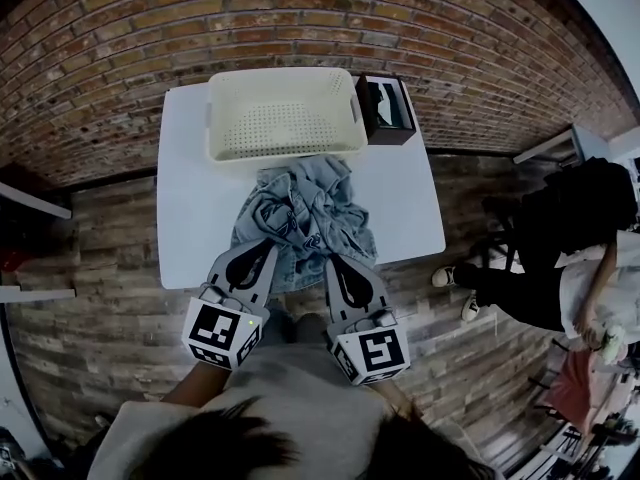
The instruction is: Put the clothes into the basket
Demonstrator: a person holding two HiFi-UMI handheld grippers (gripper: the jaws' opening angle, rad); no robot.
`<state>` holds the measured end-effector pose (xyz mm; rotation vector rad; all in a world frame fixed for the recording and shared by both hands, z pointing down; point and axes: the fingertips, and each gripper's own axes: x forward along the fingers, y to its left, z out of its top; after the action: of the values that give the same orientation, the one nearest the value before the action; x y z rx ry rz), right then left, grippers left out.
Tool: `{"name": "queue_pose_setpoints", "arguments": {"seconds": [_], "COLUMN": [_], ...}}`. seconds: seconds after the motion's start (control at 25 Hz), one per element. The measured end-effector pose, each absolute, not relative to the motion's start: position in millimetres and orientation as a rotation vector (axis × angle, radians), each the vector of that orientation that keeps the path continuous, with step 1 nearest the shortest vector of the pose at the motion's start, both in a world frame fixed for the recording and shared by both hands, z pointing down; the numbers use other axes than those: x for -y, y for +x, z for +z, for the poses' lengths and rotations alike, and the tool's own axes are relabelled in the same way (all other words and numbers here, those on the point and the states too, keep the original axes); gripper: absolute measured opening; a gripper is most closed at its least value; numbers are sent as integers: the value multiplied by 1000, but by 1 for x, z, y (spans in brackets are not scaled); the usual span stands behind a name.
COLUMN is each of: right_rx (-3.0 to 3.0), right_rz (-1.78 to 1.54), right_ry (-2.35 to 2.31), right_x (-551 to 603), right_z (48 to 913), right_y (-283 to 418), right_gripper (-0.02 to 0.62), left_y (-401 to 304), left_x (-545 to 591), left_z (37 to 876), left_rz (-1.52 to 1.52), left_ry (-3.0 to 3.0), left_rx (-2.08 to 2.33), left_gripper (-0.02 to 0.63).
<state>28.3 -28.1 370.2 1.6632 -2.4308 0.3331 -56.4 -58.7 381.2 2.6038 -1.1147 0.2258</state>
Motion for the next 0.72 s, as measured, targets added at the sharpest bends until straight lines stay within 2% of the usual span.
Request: {"name": "queue_pose_setpoints", "arguments": {"seconds": [0.04, 0.2, 0.4, 0.72], "right_rx": [2422, 2392, 2411, 2370], "right_rz": [342, 383, 492, 526], "right_ry": [1652, 1609, 1492, 1401], "right_x": [30, 36, 39, 51], "right_z": [375, 390, 406, 428], "right_y": [29, 32, 34, 47], "right_gripper": [8, 103, 206, 308], "left_y": [-56, -54, -57, -61], "left_x": [60, 63, 65, 74], "left_z": [385, 396, 409, 432], "left_rz": [232, 260, 272, 310], "left_ry": [2601, 2586, 2538, 2476], "left_rx": [1101, 1077, 1100, 1108], "left_gripper": [9, 11, 71, 258]}}
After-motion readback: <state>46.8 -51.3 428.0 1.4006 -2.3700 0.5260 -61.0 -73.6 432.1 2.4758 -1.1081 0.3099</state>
